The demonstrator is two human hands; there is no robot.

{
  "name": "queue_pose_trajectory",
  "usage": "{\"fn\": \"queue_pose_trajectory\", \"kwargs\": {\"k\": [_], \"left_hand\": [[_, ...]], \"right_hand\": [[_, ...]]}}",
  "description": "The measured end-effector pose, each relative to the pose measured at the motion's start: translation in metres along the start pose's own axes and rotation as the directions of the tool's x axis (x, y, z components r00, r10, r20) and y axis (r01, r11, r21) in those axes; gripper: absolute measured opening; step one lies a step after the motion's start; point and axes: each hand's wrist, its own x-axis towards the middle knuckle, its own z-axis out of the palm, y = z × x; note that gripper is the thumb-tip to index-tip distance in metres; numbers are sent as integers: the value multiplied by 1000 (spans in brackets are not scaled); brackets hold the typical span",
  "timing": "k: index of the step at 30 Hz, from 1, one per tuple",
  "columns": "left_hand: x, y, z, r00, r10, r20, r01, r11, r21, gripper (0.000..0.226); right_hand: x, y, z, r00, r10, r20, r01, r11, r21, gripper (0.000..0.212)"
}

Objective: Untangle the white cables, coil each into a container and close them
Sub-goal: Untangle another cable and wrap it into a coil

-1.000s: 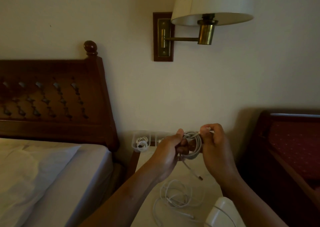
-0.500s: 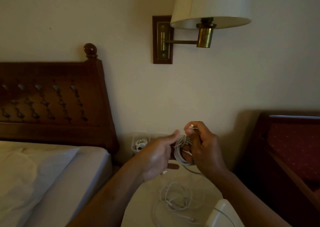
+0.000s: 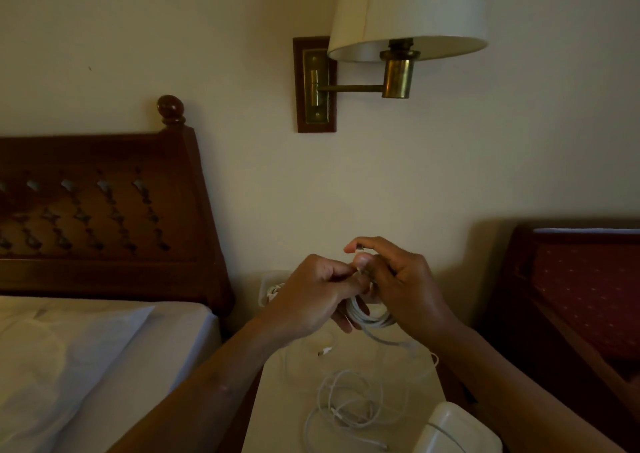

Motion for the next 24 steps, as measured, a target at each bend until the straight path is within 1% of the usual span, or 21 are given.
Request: {"fn": "queue_pose_trajectory", "kwargs": {"k": [2, 3, 4, 5, 6, 7, 8, 9, 10, 11, 12, 13, 14, 15, 16, 17, 19, 21, 22, 24], "left_hand": [[1, -8, 8, 997, 19, -76, -19, 1000, 8, 32], [1, -13, 12, 994, 16, -112, -16, 1000, 0, 34], [0, -18, 14, 989, 9, -151, -12, 1000, -21, 34], [0, -22, 15, 981, -1, -195, -10, 998, -57, 33], [0, -25, 15, 970, -13, -241, -12, 995, -103, 31], [0, -27, 13, 959, -24, -282, -19, 989, -150, 30], [0, -28, 11, 949, -36, -313, -26, 981, -192, 29], [0, -28, 9, 941, -48, -335, -33, 972, -232, 28], [0, -28, 8, 935, -59, -348, -39, 963, -268, 28], [0, -27, 8, 933, -68, -354, -42, 954, -296, 28], [0, -27, 9, 934, -73, -351, -43, 949, -312, 29], [0, -26, 10, 936, -74, -343, -43, 946, -320, 29], [-1, -26, 12, 940, -72, -333, -42, 945, -324, 28], [-1, -26, 14, 943, -68, -326, -44, 945, -324, 27], [-1, -27, 15, 943, -65, -328, -45, 947, -319, 27], [-2, -28, 15, 938, -65, -339, -44, 951, -305, 26], [-3, -31, 14, 918, -48, -394, -47, 972, -228, 28], [-2, -35, 14, 879, 23, -477, -55, 997, -53, 34], [-2, -36, 15, 852, 76, -518, -56, 997, 54, 37], [0, -36, 17, 801, 175, -572, -47, 972, 232, 42]], "right_hand": [[1, 2, 2, 999, 43, -15, -44, 998, -42, 22], [0, 5, 2, 997, 56, -50, -62, 992, -110, 22], [-3, 8, 2, 991, 45, -129, -72, 976, -207, 24], [-8, 9, 1, 968, 7, -250, -78, 958, -277, 25], [-16, 11, 1, 920, -58, -389, -62, 955, -289, 20], [-26, 14, 2, 856, -102, -507, -31, 969, -246, 13], [-37, 20, 4, 798, -82, -597, -26, 985, -169, 9], [-48, 27, 8, 753, 13, -658, -68, 996, -58, 6], [-57, 35, 14, 720, 176, -671, -147, 984, 100, 2], [-63, 41, 21, 694, 370, -617, -250, 928, 276, 11], [-68, 47, 28, 677, 534, -507, -341, 838, 427, 19], [-69, 50, 33, 665, 634, -396, -391, 747, 538, 24], [-69, 49, 36, 676, 668, -312, -402, 689, 603, 22], [-67, 47, 37, 715, 644, -271, -386, 687, 616, 20], [-65, 44, 36, 759, 594, -267, -355, 722, 594, 22], [-62, 40, 35, 787, 545, -289, -322, 763, 560, 25], [-55, 36, 30, 810, 460, -365, -261, 839, 478, 25], [-49, 32, 26, 829, 332, -449, -182, 921, 345, 18], [-47, 31, 25, 851, 233, -470, -122, 959, 254, 14], [-47, 27, 25, 892, 14, -451, 15, 998, 61, 9]]}}
